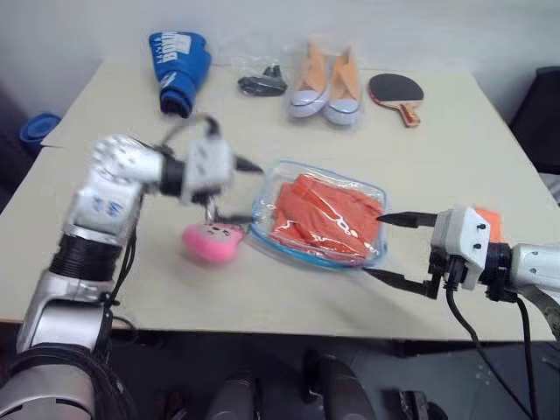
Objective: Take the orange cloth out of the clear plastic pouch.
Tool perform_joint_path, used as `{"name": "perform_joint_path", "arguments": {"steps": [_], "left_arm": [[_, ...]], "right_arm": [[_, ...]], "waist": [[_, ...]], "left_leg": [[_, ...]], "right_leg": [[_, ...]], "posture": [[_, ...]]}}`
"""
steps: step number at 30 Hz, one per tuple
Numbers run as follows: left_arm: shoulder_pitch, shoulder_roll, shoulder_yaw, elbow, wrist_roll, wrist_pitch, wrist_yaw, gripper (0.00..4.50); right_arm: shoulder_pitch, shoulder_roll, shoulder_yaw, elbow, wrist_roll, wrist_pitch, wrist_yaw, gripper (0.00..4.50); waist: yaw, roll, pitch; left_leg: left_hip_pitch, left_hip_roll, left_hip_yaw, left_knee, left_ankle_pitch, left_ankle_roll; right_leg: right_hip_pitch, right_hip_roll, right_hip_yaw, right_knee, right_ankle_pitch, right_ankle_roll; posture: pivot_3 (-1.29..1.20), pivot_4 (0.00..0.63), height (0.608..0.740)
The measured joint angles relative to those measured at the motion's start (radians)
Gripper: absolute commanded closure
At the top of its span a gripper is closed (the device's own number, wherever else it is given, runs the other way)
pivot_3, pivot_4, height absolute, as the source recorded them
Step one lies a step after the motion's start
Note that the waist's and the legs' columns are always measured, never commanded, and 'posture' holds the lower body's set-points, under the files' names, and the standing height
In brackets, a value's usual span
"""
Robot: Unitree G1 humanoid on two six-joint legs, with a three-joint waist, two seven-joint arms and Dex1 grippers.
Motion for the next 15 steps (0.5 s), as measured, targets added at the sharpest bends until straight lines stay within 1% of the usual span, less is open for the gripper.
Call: {"name": "perform_joint_path", "arguments": {"steps": [3,6,10,14,15], "left_arm": [[-0.024,-0.008,-0.04,0.132,0.094,-0.196,0.015,0.04],[-0.052,-0.036,-0.04,0.209,0.125,-0.294,0.035,0.04],[-0.059,-0.075,-0.039,0.272,0.146,-0.346,0.073,0.04],[-0.058,-0.117,-0.039,0.277,0.146,-0.353,0.106,0.04],[-0.058,-0.116,-0.039,0.283,0.147,-0.364,0.113,0.21]], "right_arm": [[0.027,0.0,-0.033,-0.053,0.045,0.055,-0.015,0.0],[0.062,0.007,-0.065,-0.096,0.068,0.089,-0.037,0.0],[0.096,0.031,-0.072,-0.135,0.08,0.112,-0.065,0.0],[0.107,0.041,-0.072,-0.148,0.078,0.115,-0.088,0.0],[0.112,0.043,-0.071,-0.153,0.075,0.115,-0.091,0.0]], "waist": [[0.006,0.0,0.0],[0.012,0.0,0.0],[0.014,0.0,0.0],[0.016,0.0,0.0],[0.016,0.0,0.0]], "left_leg": [[0.0,0.002,0.0,0.0,0.001,-0.002],[-0.001,0.001,-0.003,0.0,0.0,0.001],[-0.004,-0.002,-0.004,0.001,-0.001,0.005],[-0.004,-0.003,-0.003,0.002,-0.001,0.008],[-0.004,-0.003,-0.003,0.002,-0.001,0.008]], "right_leg": [[0.0,0.001,0.002,0.0,0.0,-0.003],[0.0,0.0,0.001,0.001,0.001,-0.003],[0.0,0.0,0.0,-0.001,0.001,0.0],[0.0,0.0,0.001,-0.002,0.003,0.003],[0.0,0.0,0.001,-0.002,0.003,0.003]], "posture": [[0.0,0.15,0.74],[0.0,0.15,0.74],[0.0,0.15,0.74],[0.0,0.15,0.74],[0.0,0.15,0.74]]}}
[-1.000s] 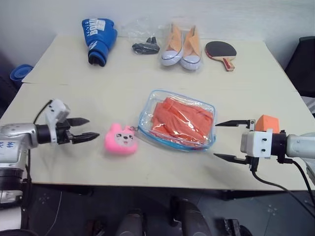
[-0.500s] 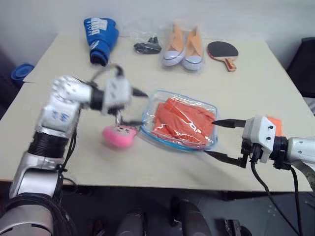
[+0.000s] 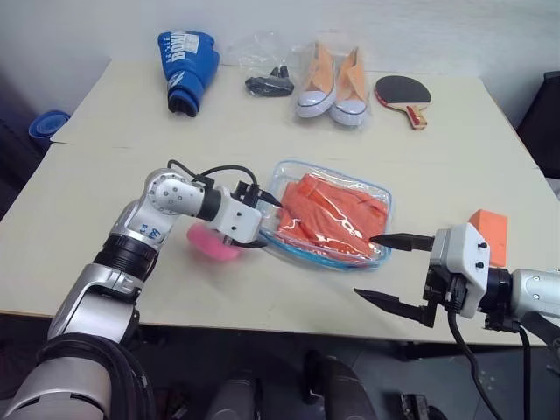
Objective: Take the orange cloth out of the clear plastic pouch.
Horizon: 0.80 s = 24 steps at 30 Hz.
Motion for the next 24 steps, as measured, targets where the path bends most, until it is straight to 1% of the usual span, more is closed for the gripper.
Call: {"name": "perform_joint_path", "arguments": {"steps": [2,4,10,14,15,17,19,20,21,22,23,24], "left_arm": [[0.0,-0.003,0.001,0.018,0.0,-0.003,0.008,0.61],[0.0,-0.008,0.001,0.033,0.0,-0.002,0.013,1.16],[-0.001,-0.011,0.001,0.071,0.015,-0.012,0.031,3.11],[0.0,-0.013,0.001,0.067,-0.005,0.008,0.013,4.32],[0.0,-0.013,0.001,0.065,-0.01,0.012,0.007,4.46],[0.03,-0.014,0.017,0.01,-0.064,0.128,-0.038,4.46],[0.086,-0.027,0.041,-0.096,-0.163,0.342,-0.079,4.46],[0.115,-0.048,0.052,-0.167,-0.221,0.49,-0.079,4.46],[0.136,-0.066,0.064,-0.235,-0.267,0.62,-0.068,4.49],[0.142,-0.079,0.065,-0.282,-0.298,0.709,-0.057,4.5],[0.146,-0.101,0.08,-0.346,-0.341,0.852,-0.018,4.5],[0.145,-0.133,0.111,-0.404,-0.377,0.985,0.04,4.5]], "right_arm": [[0.006,0.0,0.002,-0.002,-0.016,-0.001,-0.003,0.0],[0.011,0.001,0.003,-0.002,-0.03,-0.001,-0.004,0.0],[-0.001,0.014,0.009,-0.001,-0.047,-0.002,-0.006,0.0],[-0.005,0.019,0.009,0.002,-0.062,-0.002,-0.008,0.0],[-0.004,0.02,0.009,0.003,-0.063,-0.002,-0.008,0.0],[-0.005,0.028,0.009,0.003,-0.068,-0.001,-0.012,0.0],[-0.003,0.042,0.009,0.003,-0.067,0.0,-0.021,0.0],[-0.004,0.052,0.01,0.002,-0.067,0.002,-0.029,0.0],[-0.005,0.06,0.011,0.0,-0.066,0.002,-0.038,0.18],[-0.006,0.065,0.012,-0.001,-0.065,0.003,-0.043,0.36],[-0.01,0.072,0.023,-0.004,-0.072,0.003,-0.056,0.58],[-0.014,0.084,0.044,-0.006,-0.082,0.002,-0.071,0.9]], "waist": [[0.0,0.0,0.0],[0.0,0.0,0.0],[-0.001,0.0,0.0],[0.0,0.0,0.0],[0.0,0.0,0.0],[-0.003,0.0,0.0],[-0.007,0.0,0.0],[-0.006,0.0,0.0],[-0.005,0.0,0.0],[-0.004,0.0,0.0],[-0.004,0.0,0.0],[-0.004,0.0,0.0]], "left_leg": [[0.0,0.0,0.0,0.0,0.0,0.0],[0.0,0.0,0.0,0.0,0.0,0.0],[0.0,0.0,0.0,0.0,0.0,0.0],[0.0,0.0,0.0,0.0,0.0,0.0],[0.0,0.0,0.0,0.0,0.0,0.0],[0.0,0.0,0.0,0.0,0.0,0.0],[0.0,0.0,0.0,0.0,0.0,0.0],[-0.001,0.0,-0.001,0.001,0.0,0.0],[-0.001,0.0,-0.002,0.001,0.0,0.0],[-0.001,0.0,-0.002,0.002,0.0,0.0],[-0.001,0.0,-0.003,0.002,0.0,0.0],[-0.001,0.0,-0.003,0.002,0.0,0.0]], "right_leg": [[0.0,0.0,0.0,0.0,0.0,0.0],[0.0,0.0,0.0,0.0,0.0,0.0],[0.0,0.001,0.0,0.0,0.0,0.0],[0.0,0.001,0.0,0.0,0.0,0.0],[0.0,0.001,0.0,0.0,0.0,0.0],[0.0,0.001,0.0,0.001,0.0,0.0],[0.0,0.001,0.001,0.001,0.0,0.0],[0.0,0.001,0.0,0.001,0.0,0.0],[0.0,0.001,0.0,0.001,0.0,0.0],[0.001,0.001,0.0,0.001,0.0,0.0],[0.001,0.001,0.0,0.001,0.0,0.0],[0.002,0.0,0.0,0.001,0.0,0.001]], "posture": [[0.0,0.15,0.74],[0.0,0.15,0.74],[0.0,0.15,0.74],[0.0,0.15,0.74],[0.0,0.15,0.74],[0.0,0.15,0.74],[0.0,0.15,0.74],[0.0,0.15,0.74],[0.0,0.15,0.74],[0.0,0.15,0.74],[0.0,0.15,0.74],[0.0,0.15,0.74]]}}
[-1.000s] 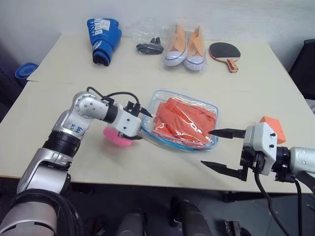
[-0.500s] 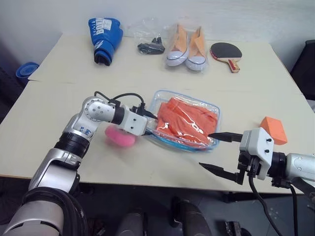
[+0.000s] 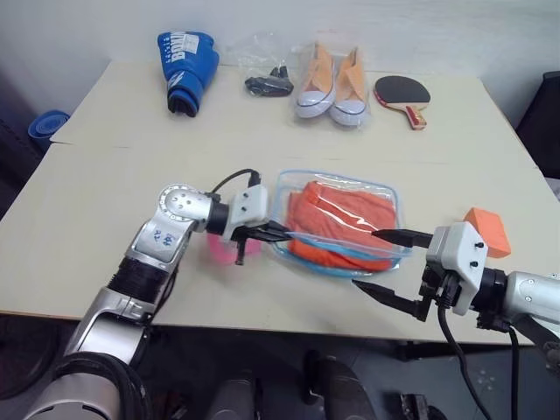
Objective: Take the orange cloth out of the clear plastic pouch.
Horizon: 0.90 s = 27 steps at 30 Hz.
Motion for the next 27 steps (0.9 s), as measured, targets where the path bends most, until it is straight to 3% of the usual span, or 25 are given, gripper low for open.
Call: {"name": "perform_joint_path", "arguments": {"steps": [4,13,27], "left_arm": [[-0.008,-0.083,0.051,-0.113,-0.055,0.288,0.179,4.5],[0.049,-0.074,0.028,-0.166,-0.03,0.343,0.275,4.5],[0.05,-0.08,0.025,-0.199,-0.033,0.346,0.295,4.5]], "right_arm": [[-0.022,0.02,0.108,-0.003,-0.092,-0.006,-0.045,2.31],[-0.097,0.022,0.336,0.164,-0.449,-0.063,-0.142,2.31],[-0.179,0.081,0.439,0.346,-0.725,-0.185,-0.18,2.31]], "waist": [[-0.005,0.0,0.0],[-0.004,0.0,0.0],[-0.007,0.0,0.0]], "left_leg": [[0.001,0.0,0.0,0.0,0.0,0.0],[0.001,0.0,0.001,-0.001,0.001,-0.003],[0.001,0.0,0.001,-0.001,0.002,-0.004]], "right_leg": [[0.0,-0.001,0.001,0.0,0.0,0.0],[-0.001,-0.001,0.001,0.001,-0.001,-0.001],[-0.001,-0.001,0.001,0.001,-0.001,-0.001]], "posture": [[0.0,0.15,0.74],[0.0,0.15,0.74],[0.0,0.15,0.74]]}}
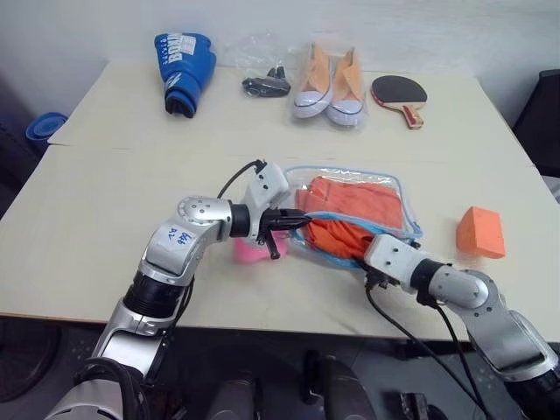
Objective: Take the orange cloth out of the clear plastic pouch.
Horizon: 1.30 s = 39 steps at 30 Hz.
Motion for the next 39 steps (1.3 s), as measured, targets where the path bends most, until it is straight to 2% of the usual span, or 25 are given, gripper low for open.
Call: {"name": "perform_joint_path", "arguments": {"steps": [4,12,18,23,26,30,31,33,39], "left_arm": [[0.0,-0.007,0.0,0.0,-0.001,0.002,0.001,4.5],[-0.001,-0.011,0.0,0.001,-0.001,-0.002,-0.001,4.5],[-0.007,-0.023,-0.002,0.003,0.0,-0.006,0.0,4.5],[-0.018,-0.034,-0.002,0.008,0.001,-0.01,0.001,4.5],[-0.018,-0.038,-0.002,0.011,0.003,-0.016,0.001,4.5],[-0.019,-0.038,-0.002,0.026,0.013,-0.02,0.003,4.5],[-0.019,-0.038,-0.002,0.034,0.016,-0.023,0.004,4.5],[-0.02,-0.043,-0.005,0.049,0.023,-0.029,0.015,4.5],[-0.064,-0.083,-0.012,0.143,0.077,-0.062,0.087,4.5]], "right_arm": [[-0.019,-0.009,0.028,0.034,-0.109,-0.068,-0.009,2.31],[-0.05,-0.004,0.048,0.07,-0.216,-0.125,0.006,2.31],[-0.118,0.117,0.084,0.111,-0.323,-0.03,-0.038,2.31],[-0.113,0.208,0.091,0.121,-0.406,0.042,-0.11,2.31],[-0.113,0.226,0.098,0.13,-0.425,0.048,-0.12,2.87],[-0.112,0.226,0.115,0.148,-0.441,0.037,-0.116,4.26],[-0.11,0.226,0.117,0.151,-0.445,0.028,-0.115,4.49],[-0.109,0.206,0.125,0.151,-0.468,0.0,-0.112,4.49],[-0.045,0.027,0.156,0.093,-0.585,-0.181,-0.082,4.49]], "waist": [[0.0,0.0,0.0],[-0.001,0.0,0.0],[-0.002,0.0,0.0],[-0.002,-0.001,-0.001],[-0.003,-0.001,-0.001],[-0.002,-0.001,-0.001],[-0.002,-0.001,-0.001],[-0.001,-0.001,-0.001],[0.002,-0.002,-0.001]], "left_leg": [[0.0,0.0,0.0,0.0,0.0,0.0],[0.0,0.0,0.0,0.0,0.0,-0.001],[0.001,0.0,0.0,0.0,0.001,-0.001],[0.001,0.0,-0.001,0.0,0.001,-0.001],[0.002,0.0,-0.001,0.0,0.001,-0.002],[0.002,0.0,-0.001,0.0,0.001,-0.002],[0.002,0.0,-0.001,0.0,0.001,-0.001],[0.002,0.0,-0.002,0.0,0.001,-0.001],[0.001,-0.001,-0.003,-0.001,0.001,-0.002]], "right_leg": [[0.0,0.0,0.0,0.0,0.0,0.0],[0.0,0.0,0.0,0.0,0.0,0.0],[0.001,0.0,0.0,0.0,0.0,0.0],[0.002,0.0,0.0,0.0,0.0,0.0],[0.002,0.0,0.0,0.001,0.0,0.0],[0.003,0.0,0.0,0.0,0.0,0.0],[0.003,0.0,0.0,0.0,0.0,0.0],[0.002,0.0,0.0,0.0,0.0,0.0],[0.002,0.0,-0.001,-0.001,0.0,0.0]], "posture": [[0.0,0.15,0.74],[0.0,0.15,0.74],[0.0,0.15,0.74],[0.0,0.15,0.74],[0.0,0.15,0.74],[0.0,0.15,0.74],[0.0,0.15,0.74],[0.0,0.15,0.74],[0.0,0.15,0.74]]}}
